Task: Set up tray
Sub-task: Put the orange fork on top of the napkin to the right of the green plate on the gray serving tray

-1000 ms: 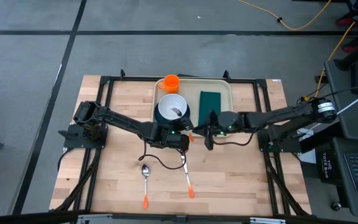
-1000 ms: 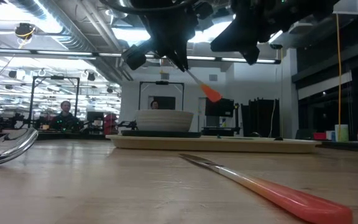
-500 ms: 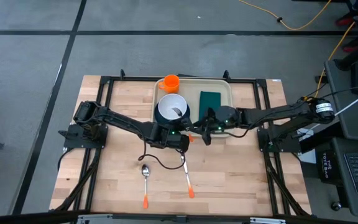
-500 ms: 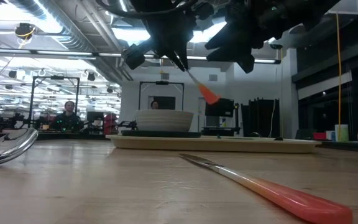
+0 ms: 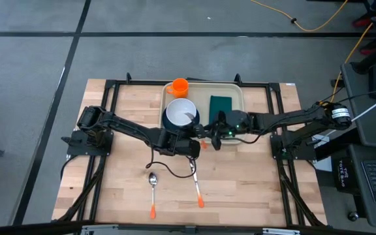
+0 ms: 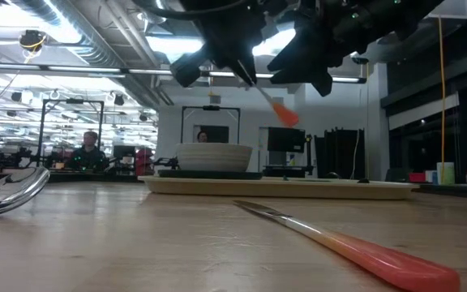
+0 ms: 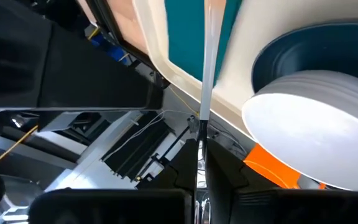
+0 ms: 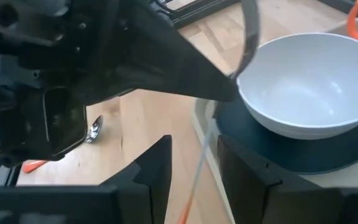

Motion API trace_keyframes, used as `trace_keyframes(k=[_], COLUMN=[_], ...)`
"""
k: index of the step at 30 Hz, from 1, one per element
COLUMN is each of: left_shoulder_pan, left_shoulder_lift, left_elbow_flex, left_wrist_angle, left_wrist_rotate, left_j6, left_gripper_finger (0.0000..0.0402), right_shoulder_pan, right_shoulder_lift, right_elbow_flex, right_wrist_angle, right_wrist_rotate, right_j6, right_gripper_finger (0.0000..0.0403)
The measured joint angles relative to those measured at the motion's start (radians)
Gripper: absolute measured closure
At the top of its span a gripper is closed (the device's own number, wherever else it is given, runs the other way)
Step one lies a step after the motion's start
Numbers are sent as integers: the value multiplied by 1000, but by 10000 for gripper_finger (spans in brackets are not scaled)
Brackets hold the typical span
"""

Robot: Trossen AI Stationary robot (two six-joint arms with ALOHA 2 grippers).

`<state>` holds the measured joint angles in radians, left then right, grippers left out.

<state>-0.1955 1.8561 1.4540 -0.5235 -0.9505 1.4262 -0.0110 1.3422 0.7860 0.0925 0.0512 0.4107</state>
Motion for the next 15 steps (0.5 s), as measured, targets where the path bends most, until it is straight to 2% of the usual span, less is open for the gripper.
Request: trace_keyframes(k=[15], left_shoulder_pan=[0], left_shoulder_lift=[0], left_elbow_flex=[0], left_wrist_angle=[116], left_wrist_rotate=[4], left_j6=[141], left_gripper_finger=[393], right_shoulder_pan=[1], right_shoulder_lift=[0], right_elbow_flex=[0], right_wrist_angle=[0], right_wrist_rotate=[0], right_j6=[-25], right_gripper_finger=[270])
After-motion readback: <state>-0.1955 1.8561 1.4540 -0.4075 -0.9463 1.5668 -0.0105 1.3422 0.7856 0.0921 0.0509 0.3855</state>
